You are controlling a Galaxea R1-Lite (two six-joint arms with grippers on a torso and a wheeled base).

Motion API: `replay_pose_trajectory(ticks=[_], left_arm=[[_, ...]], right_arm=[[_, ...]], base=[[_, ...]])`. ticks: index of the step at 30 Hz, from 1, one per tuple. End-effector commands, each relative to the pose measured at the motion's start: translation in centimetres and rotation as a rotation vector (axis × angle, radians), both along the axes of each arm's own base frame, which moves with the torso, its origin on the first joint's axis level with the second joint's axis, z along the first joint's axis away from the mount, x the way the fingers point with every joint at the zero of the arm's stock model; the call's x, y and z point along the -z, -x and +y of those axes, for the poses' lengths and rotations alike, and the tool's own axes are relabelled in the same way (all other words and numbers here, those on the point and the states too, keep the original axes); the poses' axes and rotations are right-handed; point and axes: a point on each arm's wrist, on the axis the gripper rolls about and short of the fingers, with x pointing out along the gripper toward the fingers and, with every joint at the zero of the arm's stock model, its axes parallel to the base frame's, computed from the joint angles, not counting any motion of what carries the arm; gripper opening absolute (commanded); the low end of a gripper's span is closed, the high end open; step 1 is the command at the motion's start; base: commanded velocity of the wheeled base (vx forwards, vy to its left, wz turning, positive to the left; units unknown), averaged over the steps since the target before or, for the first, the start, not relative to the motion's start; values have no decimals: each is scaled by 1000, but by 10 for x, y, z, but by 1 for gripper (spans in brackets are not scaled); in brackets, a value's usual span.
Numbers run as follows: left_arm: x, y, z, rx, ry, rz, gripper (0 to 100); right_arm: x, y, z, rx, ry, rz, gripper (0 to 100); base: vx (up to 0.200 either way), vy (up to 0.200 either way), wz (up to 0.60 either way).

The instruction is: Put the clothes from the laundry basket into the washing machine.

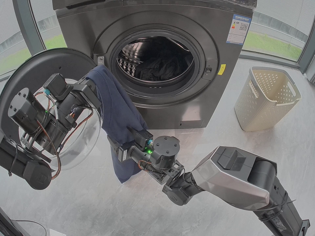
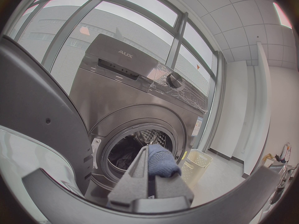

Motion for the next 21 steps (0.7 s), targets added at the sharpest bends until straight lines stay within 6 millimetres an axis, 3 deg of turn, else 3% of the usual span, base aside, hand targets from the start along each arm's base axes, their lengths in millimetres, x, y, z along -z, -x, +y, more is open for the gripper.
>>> replay_pose_trajectory(ticks=[1, 9, 21], left_arm=[[0, 0, 0, -1, 1, -1, 0], [2, -3, 2, -10, -3, 7, 0], [6, -5, 6, -27, -6, 21, 0]], right_arm=[[-5, 0, -1, 1, -7, -6, 0], [-30, 11, -15, 3, -16, -9, 0], [-130, 26, -140, 168, -75, -91, 0]], base=[[0, 0, 0], [0, 0, 0], [0, 0, 0]])
